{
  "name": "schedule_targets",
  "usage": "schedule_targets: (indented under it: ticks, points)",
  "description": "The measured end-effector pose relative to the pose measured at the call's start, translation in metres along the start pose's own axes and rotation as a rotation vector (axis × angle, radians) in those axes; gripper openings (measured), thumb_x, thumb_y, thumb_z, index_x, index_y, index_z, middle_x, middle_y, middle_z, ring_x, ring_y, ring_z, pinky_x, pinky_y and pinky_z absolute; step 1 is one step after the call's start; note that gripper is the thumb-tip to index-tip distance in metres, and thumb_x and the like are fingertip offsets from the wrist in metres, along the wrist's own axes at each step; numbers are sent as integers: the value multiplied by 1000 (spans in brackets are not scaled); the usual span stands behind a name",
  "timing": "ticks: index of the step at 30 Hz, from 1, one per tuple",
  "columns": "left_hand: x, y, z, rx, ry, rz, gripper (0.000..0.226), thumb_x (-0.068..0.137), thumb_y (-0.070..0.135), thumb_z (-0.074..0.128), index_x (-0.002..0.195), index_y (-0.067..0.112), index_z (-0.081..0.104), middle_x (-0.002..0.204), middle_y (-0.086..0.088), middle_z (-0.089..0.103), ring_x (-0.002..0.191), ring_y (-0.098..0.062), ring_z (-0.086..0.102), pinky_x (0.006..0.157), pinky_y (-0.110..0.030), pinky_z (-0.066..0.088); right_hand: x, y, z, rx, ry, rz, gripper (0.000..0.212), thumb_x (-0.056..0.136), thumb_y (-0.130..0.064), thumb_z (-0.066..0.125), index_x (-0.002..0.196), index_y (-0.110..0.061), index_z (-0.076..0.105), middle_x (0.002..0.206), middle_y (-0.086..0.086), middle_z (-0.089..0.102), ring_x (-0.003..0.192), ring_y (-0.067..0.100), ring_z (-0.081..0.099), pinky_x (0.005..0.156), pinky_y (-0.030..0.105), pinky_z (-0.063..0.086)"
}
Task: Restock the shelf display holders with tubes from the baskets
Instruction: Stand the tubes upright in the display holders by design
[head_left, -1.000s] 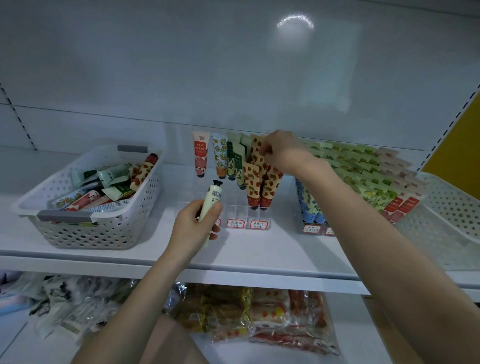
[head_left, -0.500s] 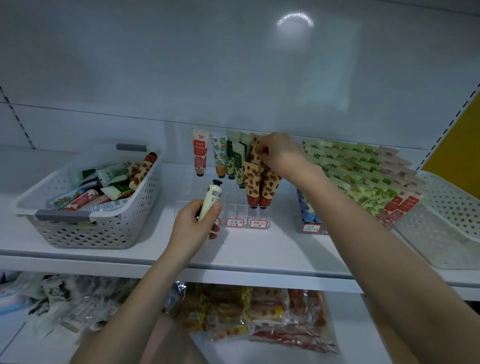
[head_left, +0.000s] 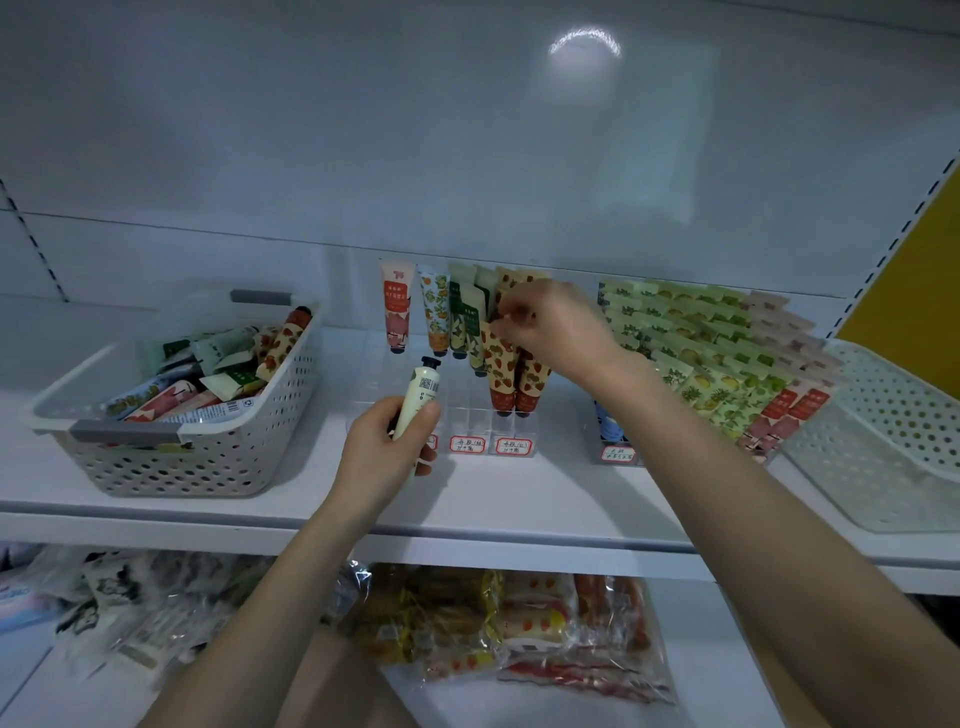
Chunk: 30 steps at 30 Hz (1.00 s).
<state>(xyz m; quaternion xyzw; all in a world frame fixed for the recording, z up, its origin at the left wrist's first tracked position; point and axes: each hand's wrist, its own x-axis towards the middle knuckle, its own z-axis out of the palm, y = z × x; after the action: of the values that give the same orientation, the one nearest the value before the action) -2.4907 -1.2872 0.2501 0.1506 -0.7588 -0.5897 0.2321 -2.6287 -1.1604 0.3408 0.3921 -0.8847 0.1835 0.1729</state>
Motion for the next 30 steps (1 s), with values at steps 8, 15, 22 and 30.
schedule_targets:
  ticks: [8,15,22,30]
  points:
    - [0,-2,-1,7,-4,-16,28,92,30,53,107,7,57,79,-4,60,65,-12,60,52,-13,51,-7,6,2,-136,-17,37,20,94,-14,50,102,-7,67,100,9,67,92,27,60,76,38,51]
    - [-3,2,3,-14,-23,-4,24,92,27,53,101,5,58,76,-5,59,61,-10,59,51,-13,50,-7,5,3,-161,-13,47,21,95,-13,48,101,-7,66,101,8,66,92,27,60,73,35,50]
    - [-7,11,-6,-144,-59,-46,18,87,26,60,101,15,60,86,-5,68,69,-13,68,66,-27,55,-11,7,-1,120,73,79,18,91,-16,56,96,-4,69,91,9,69,79,24,62,71,34,52]
    - [-9,15,-10,-183,-71,-80,24,83,24,64,102,13,56,93,-8,70,71,-17,70,74,-39,54,-17,-10,-9,404,205,82,19,92,-16,56,98,-4,70,74,-13,57,59,-9,47,56,0,35]
